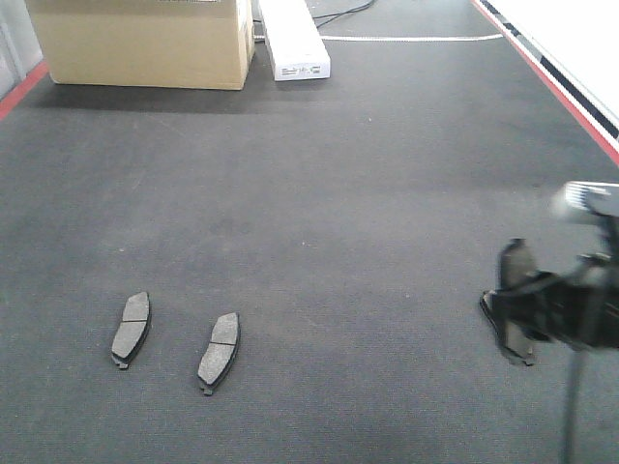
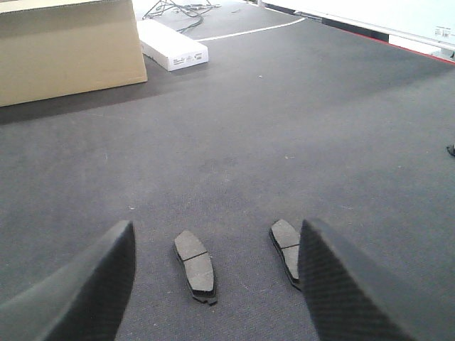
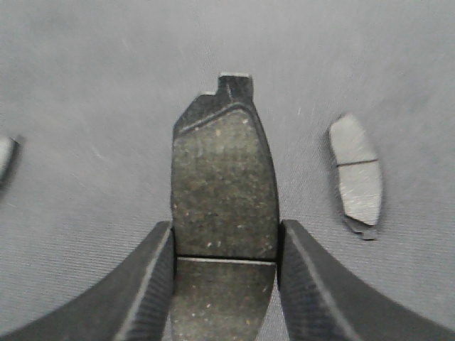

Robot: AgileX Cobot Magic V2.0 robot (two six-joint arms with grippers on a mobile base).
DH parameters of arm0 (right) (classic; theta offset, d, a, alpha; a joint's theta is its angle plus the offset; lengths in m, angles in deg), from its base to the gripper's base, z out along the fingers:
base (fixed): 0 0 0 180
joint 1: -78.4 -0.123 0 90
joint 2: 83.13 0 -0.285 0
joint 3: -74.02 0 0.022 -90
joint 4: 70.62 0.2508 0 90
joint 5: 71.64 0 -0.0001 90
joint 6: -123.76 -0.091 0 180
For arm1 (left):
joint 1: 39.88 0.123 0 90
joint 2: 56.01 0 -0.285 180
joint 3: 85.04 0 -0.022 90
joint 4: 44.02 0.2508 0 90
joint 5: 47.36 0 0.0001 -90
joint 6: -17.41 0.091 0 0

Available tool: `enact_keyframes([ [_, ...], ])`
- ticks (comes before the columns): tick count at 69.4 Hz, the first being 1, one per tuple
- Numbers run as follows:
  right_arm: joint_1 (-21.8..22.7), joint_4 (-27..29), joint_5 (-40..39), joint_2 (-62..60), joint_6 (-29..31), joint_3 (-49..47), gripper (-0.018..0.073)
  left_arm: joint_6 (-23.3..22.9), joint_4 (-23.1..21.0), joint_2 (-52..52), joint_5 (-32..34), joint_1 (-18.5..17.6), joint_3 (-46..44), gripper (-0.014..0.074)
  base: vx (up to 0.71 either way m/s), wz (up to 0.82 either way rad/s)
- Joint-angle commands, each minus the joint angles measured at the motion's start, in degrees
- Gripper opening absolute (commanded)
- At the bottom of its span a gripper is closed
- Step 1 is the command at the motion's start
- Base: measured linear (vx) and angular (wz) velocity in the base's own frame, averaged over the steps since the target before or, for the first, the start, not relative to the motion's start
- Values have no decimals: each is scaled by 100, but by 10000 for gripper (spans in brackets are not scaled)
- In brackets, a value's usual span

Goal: Move and align brake pads A on conveyor
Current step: 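Lower the right gripper with its brake pad beside the other pad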

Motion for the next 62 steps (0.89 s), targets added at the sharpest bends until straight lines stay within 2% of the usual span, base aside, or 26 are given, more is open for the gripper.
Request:
enact_keyframes([
  [1,-159,56,-108,782,206,-665,21,-62,69,-62,360,-2,-137,460,0,0],
  [13,-441,61,499,2268,240,-1595,32,-62,69,-62,360,-2,-137,460,0,0],
  [25,-438,71,1234,3487,46,-2479,40,-62,69,-62,360,-2,-137,460,0,0],
  [38,-438,71,1657,4181,-77,-3205,75,-62,69,-62,360,-2,-137,460,0,0],
  [49,-438,57,1999,4462,-136,-3624,190,-62,69,-62,360,-2,-137,460,0,0],
  [62,-438,37,2424,4697,-77,-3884,419,-62,69,-62,360,-2,-137,460,0,0],
])
